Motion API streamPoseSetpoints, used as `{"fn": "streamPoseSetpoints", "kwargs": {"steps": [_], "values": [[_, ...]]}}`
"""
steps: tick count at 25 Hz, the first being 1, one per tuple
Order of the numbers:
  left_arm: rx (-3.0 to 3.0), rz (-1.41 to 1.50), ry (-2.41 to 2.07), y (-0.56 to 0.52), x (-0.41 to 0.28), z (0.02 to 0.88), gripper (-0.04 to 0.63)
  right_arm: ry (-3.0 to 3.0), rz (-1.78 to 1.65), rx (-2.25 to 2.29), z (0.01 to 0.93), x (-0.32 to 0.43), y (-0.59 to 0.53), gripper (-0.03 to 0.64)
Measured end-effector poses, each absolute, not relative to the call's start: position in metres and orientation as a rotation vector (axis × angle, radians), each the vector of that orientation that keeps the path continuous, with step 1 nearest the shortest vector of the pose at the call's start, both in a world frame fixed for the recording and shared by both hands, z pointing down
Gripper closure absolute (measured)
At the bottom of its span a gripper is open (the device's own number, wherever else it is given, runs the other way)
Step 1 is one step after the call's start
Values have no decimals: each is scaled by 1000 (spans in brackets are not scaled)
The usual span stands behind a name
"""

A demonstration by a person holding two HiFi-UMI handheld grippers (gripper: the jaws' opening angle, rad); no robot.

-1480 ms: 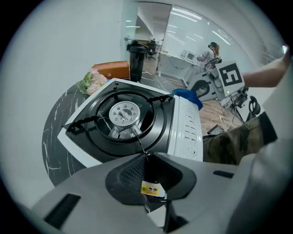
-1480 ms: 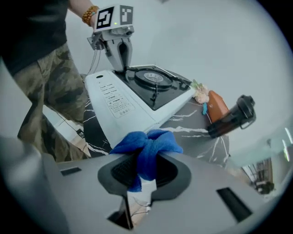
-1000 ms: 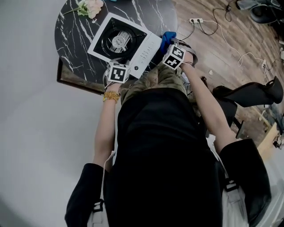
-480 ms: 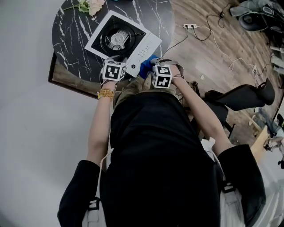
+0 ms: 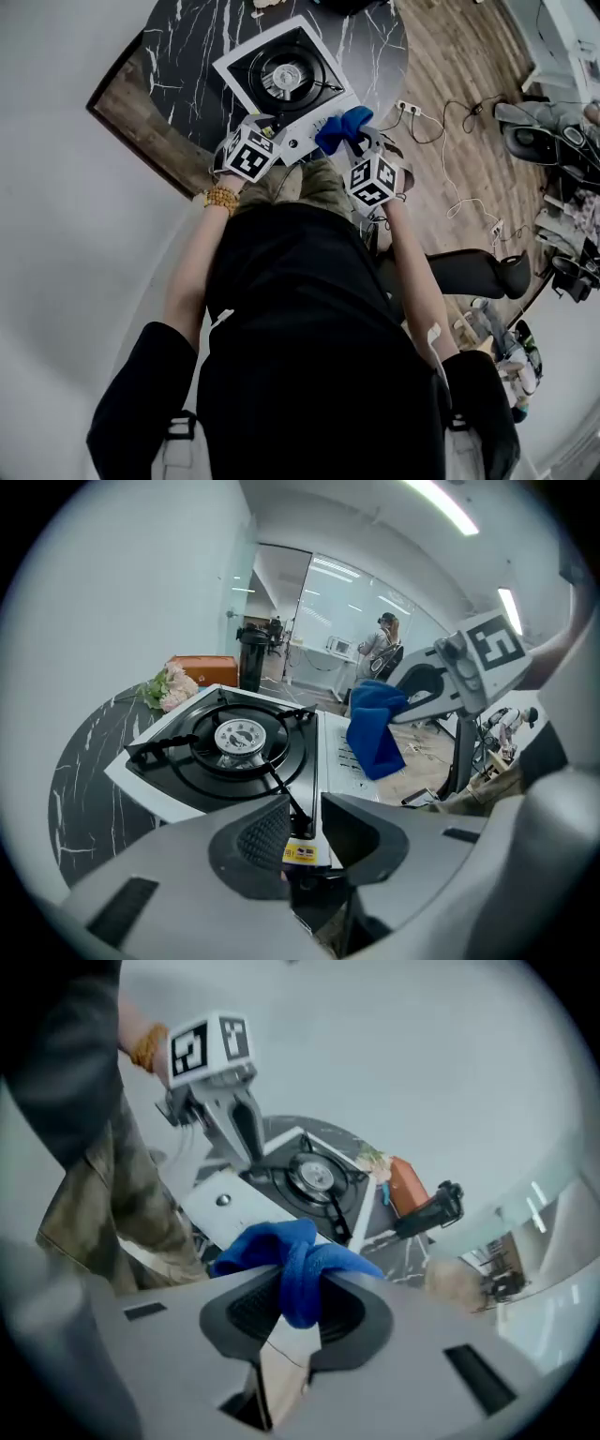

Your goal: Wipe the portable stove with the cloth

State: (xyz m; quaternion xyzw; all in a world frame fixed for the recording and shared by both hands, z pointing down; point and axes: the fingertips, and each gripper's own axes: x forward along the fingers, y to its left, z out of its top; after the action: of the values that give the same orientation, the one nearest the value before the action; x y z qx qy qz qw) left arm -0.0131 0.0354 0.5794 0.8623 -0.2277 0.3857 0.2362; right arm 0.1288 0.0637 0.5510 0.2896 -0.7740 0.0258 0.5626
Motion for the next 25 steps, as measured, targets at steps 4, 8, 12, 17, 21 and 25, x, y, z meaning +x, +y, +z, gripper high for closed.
{"fn": "streamPoseSetpoints", "kwargs": {"steps": [4, 8, 12, 17, 21, 25], "values": [[2370, 1080, -641, 43, -19, 589, 491, -1698, 128, 575, 594, 131, 54, 554], [2418, 1120, -625, 51, -17, 600, 525, -1598, 74, 432, 611, 115, 51, 555], [2452, 1103, -586, 52, -18, 600, 526, -1598, 24, 406, 609, 101, 36, 557], [2464, 1070, -542, 52, -16, 600, 528, -1646, 89, 446, 609, 72, 3, 563], [2469, 1051, -513, 52, -18, 599, 552, -1611, -42, 301, 611, 55, -2, 565], [2487, 1046, -508, 51, -20, 601, 557, -1693, -112, 253, 615, 17, 6, 574]]}}
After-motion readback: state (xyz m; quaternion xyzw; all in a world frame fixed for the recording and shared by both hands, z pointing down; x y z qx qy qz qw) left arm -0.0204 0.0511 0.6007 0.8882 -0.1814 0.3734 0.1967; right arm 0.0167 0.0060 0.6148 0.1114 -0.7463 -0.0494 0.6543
